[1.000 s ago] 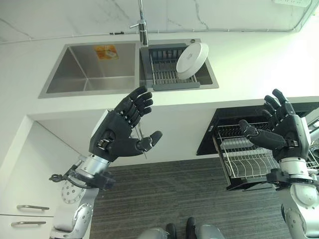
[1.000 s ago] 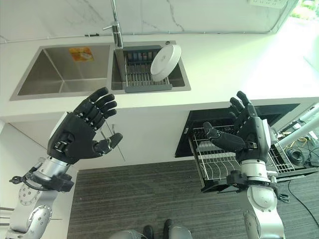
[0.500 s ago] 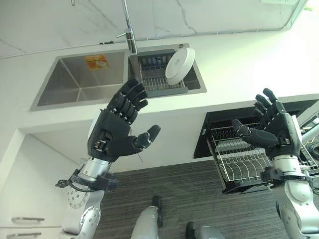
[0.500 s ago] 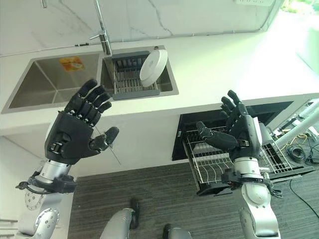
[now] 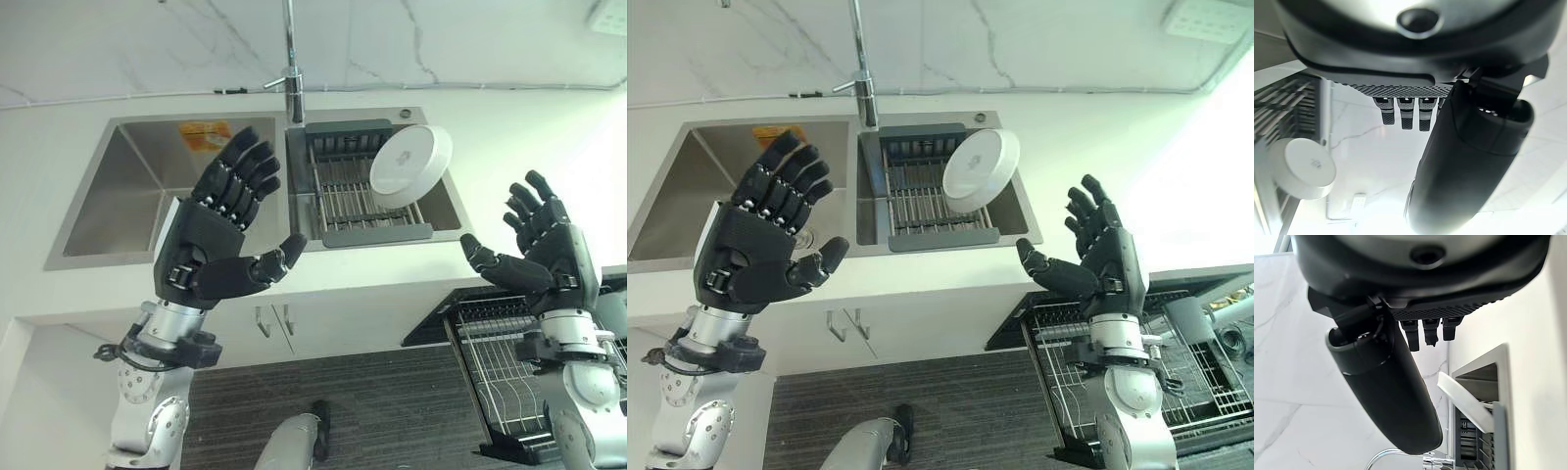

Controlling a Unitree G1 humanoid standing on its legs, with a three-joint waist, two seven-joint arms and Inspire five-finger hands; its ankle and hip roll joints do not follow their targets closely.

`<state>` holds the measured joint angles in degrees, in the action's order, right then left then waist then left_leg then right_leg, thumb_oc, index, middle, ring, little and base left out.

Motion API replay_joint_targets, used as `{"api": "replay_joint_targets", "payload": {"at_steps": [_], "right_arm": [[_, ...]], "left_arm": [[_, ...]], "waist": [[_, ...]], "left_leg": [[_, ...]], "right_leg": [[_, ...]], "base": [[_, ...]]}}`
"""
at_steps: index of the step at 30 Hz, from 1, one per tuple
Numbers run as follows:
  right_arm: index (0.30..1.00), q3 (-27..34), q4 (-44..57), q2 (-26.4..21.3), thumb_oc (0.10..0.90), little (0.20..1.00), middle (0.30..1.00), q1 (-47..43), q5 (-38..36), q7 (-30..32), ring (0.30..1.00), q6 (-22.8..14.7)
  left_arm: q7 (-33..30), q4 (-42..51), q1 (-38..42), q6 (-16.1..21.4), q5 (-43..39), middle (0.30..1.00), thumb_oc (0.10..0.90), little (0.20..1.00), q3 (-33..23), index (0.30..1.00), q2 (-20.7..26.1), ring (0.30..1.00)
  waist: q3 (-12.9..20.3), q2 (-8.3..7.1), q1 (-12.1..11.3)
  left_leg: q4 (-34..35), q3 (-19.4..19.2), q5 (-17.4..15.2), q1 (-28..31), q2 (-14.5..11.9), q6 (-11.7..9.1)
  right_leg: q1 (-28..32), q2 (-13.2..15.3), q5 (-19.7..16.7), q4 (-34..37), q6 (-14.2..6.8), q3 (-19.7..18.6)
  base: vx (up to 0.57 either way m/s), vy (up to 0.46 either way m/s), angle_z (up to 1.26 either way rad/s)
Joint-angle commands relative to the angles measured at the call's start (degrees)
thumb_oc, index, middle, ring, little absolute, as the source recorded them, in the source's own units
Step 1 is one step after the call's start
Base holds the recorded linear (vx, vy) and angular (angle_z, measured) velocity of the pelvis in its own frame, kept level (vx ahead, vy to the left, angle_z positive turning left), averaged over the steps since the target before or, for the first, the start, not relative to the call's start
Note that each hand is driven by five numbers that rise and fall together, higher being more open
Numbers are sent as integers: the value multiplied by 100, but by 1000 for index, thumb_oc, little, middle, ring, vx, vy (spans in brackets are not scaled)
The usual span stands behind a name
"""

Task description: Place the dishes in the dishwasher.

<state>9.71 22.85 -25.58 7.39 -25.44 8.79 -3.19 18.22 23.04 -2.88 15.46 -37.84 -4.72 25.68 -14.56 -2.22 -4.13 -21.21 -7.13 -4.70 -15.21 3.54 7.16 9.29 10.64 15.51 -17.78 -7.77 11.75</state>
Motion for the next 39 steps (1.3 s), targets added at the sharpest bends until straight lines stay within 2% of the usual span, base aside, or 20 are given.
{"api": "replay_joint_targets", "payload": {"at_steps": [1,2,5,6,7,8,10,12,13,15,18,19,21,24,32,38,39], "right_arm": [[900,363,537,-145,800,900,900,-383,53,138,900,-788],[900,331,550,-94,800,900,900,-437,-78,18,900,-739],[900,269,523,20,800,900,900,-548,-124,45,900,-803],[900,245,548,92,800,900,900,-545,-113,57,900,-867],[900,181,543,172,800,900,900,-580,-98,40,900,-905],[900,92,464,164,800,900,900,-612,-287,-188,900,-896],[900,82,406,65,800,900,900,-592,-383,-399,900,-856],[900,48,336,-32,800,900,900,-654,-510,-567,900,-845],[900,6,321,-66,800,900,900,-741,-605,-682,900,-903],[900,102,318,-170,800,900,900,-742,-795,-894,900,-932],[900,108,310,-343,800,900,900,-905,-1187,-1076,900,-818],[900,99,333,-358,800,900,900,-1012,-1240,-916,900,-907],[900,108,399,-342,800,900,900,-1058,-1103,-718,900,-844],[900,140,424,-379,800,900,900,-1113,-883,-515,900,-777],[900,150,352,-359,800,900,900,-1198,-892,-304,900,-695],[900,43,67,-312,800,900,900,-1360,-1240,-254,900,-672],[900,-48,-163,-272,800,900,900,-1418,-1497,-342,900,-584]], "left_arm": [[148,738,392,667,35,900,800,900,-183,900,124,900],[143,770,447,560,94,900,800,900,-201,900,164,900],[231,784,453,406,155,900,800,900,-211,900,195,900],[266,793,457,394,232,900,800,900,-177,900,196,900],[291,769,464,401,358,900,800,900,-132,900,171,900],[119,735,514,373,444,900,800,900,-121,900,288,900],[29,694,548,307,248,900,800,900,-183,900,415,900],[-85,646,615,247,236,900,800,900,-186,900,483,900],[-194,651,665,242,367,900,800,900,-144,900,507,900],[-176,637,626,226,423,900,800,900,-188,900,478,900],[-302,606,597,265,507,900,800,900,-60,900,342,900],[-286,583,619,286,609,900,800,900,-1,900,260,900],[-298,607,606,284,860,900,800,900,58,900,226,900],[-336,592,588,215,760,900,800,900,61,900,245,900],[-340,508,604,317,776,900,800,900,165,900,239,900],[-424,356,669,363,790,900,800,900,311,900,256,900],[-423,273,689,410,799,900,800,900,357,900,251,900]], "waist": [[666,168,41],[691,124,-3],[725,122,-22],[707,163,22],[640,234,95],[557,276,127],[482,222,184],[431,139,279],[398,105,336],[433,85,362],[577,56,344],[654,68,334],[704,96,340],[734,158,361],[785,217,423],[836,202,392],[863,196,364]], "left_leg": [[402,295,-529,330,-480,-729],[402,380,-590,385,-335,-639],[402,570,-652,433,-195,-510],[402,681,-679,511,-154,-454],[402,723,-727,624,-181,-434],[402,595,-704,668,-305,-527],[402,439,-744,729,-340,-580],[402,272,-856,835,-363,-600],[402,198,-951,919,-385,-587],[402,141,-971,946,-459,-584],[402,-104,-966,966,-653,-695],[402,-148,-980,974,-706,-727],[402,-197,-980,991,-767,-767],[402,-212,-950,991,-870,-847],[402,-133,-988,1025,-896,-914],[402,-96,-1027,1102,-891,-929],[402,-87,-1028,1118,-895,-933]], "right_leg": [[-525,-462,-46,59,117,307],[-539,-378,-292,59,-2,363],[-352,-466,-761,59,-70,279],[-385,-566,-1131,-16,-94,239],[-685,-600,-1310,-276,-61,173],[-896,-493,-1066,59,64,343],[-1296,-312,-906,59,55,298],[-1737,-113,-1106,59,-59,138],[-1988,-32,-1331,59,-124,33],[-1961,-101,-1078,59,-147,-18],[-1853,-114,-834,59,-80,169],[-1783,-140,-727,59,-21,224],[-1717,-167,-645,59,42,297],[-1667,-219,-538,59,117,338],[-1633,-264,-484,59,149,315],[-1540,-272,-439,59,163,342],[-1507,-269,-424,59,173,375]], "base": [[165,186,-4],[168,201,-4],[136,133,-7],[116,111,-12],[123,44,-13],[73,-41,-16],[42,-142,-49],[54,-181,-48],[92,-222,2],[103,-241,13],[104,-243,19],[114,-186,17],[89,-138,22],[59,-116,18],[18,-31,3],[-8,-7,2],[-38,-11,5]]}}
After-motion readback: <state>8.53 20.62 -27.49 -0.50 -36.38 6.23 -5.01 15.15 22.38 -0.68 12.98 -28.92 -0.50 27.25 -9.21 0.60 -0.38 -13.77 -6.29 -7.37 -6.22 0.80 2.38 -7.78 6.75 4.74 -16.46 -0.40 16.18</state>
